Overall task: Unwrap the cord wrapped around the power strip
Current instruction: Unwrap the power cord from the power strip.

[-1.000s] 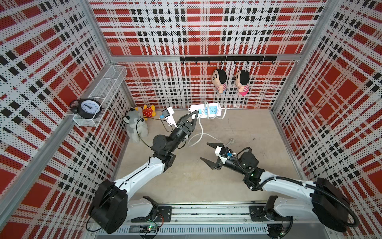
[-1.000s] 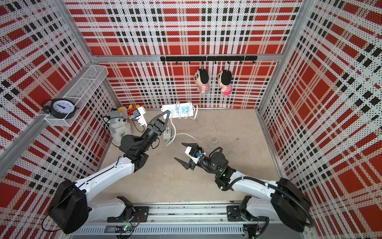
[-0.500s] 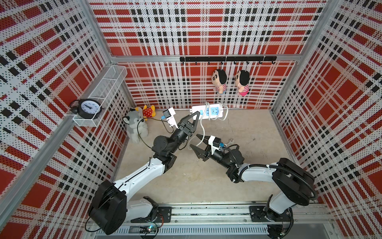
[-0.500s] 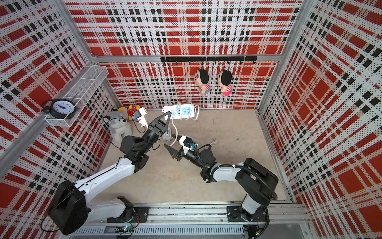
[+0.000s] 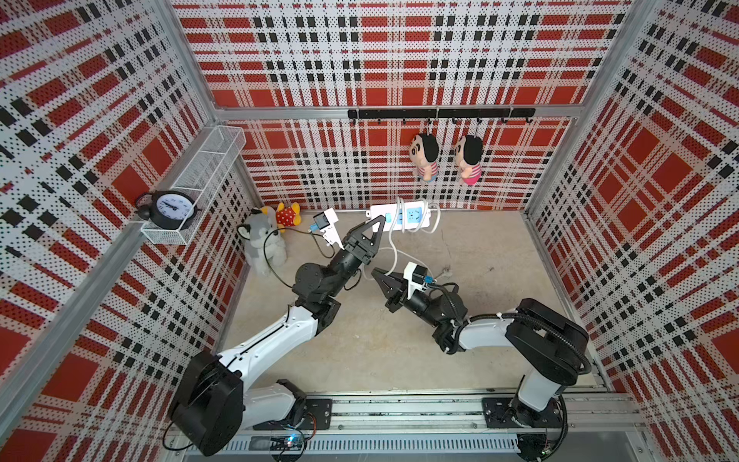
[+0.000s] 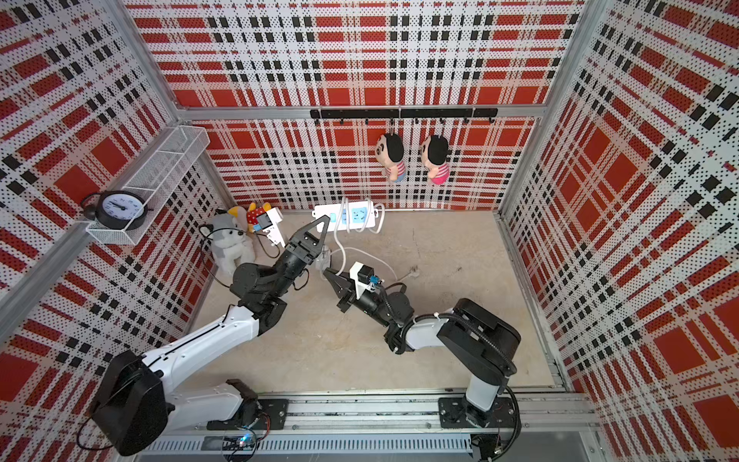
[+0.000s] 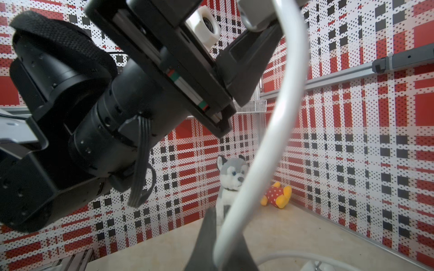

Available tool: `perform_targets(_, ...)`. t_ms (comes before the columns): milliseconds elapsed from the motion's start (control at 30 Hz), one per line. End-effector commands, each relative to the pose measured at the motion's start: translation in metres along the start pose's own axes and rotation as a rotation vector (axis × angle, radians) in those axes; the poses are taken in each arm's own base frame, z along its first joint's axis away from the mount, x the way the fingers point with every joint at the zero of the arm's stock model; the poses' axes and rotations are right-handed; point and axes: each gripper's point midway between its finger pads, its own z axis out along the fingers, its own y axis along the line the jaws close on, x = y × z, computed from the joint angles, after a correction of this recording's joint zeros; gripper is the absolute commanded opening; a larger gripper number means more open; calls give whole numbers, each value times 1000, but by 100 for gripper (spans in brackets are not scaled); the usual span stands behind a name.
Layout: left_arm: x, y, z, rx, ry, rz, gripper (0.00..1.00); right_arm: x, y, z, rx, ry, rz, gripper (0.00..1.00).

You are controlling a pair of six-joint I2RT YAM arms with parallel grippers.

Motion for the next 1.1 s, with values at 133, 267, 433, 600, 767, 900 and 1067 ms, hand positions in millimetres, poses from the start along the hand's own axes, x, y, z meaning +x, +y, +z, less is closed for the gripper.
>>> perform_targets(133, -22, -12, -6, 12, -62, 65, 0, -28, 16, -31, -38, -3, -49, 0)
perform_targets(267, -24, -2, -7, -37, -51, 115, 0, -24, 19, -39, -37, 168, -76, 0)
perform_targets(433, -29, 12, -13, -107, -43, 182, 0, -38, -7, -56, 95, 442, -272, 0)
perform_targets(600, -23, 25, -18, -162, -4, 219, 0, -107, -49, -54, 197, 539, -404, 0)
perform_targets(767, 2, 27, -22, -145, 101, 216, 0, -151, -85, -28, 259, 646, -590, 0)
perform_targets(900, 28, 14, -25, -58, 226, 199, 0, -173, -120, -7, 293, 702, -700, 0)
perform_targets(1067, 61, -14, -32, 93, 387, 160, 0, -175, -165, 16, 237, 721, -677, 0)
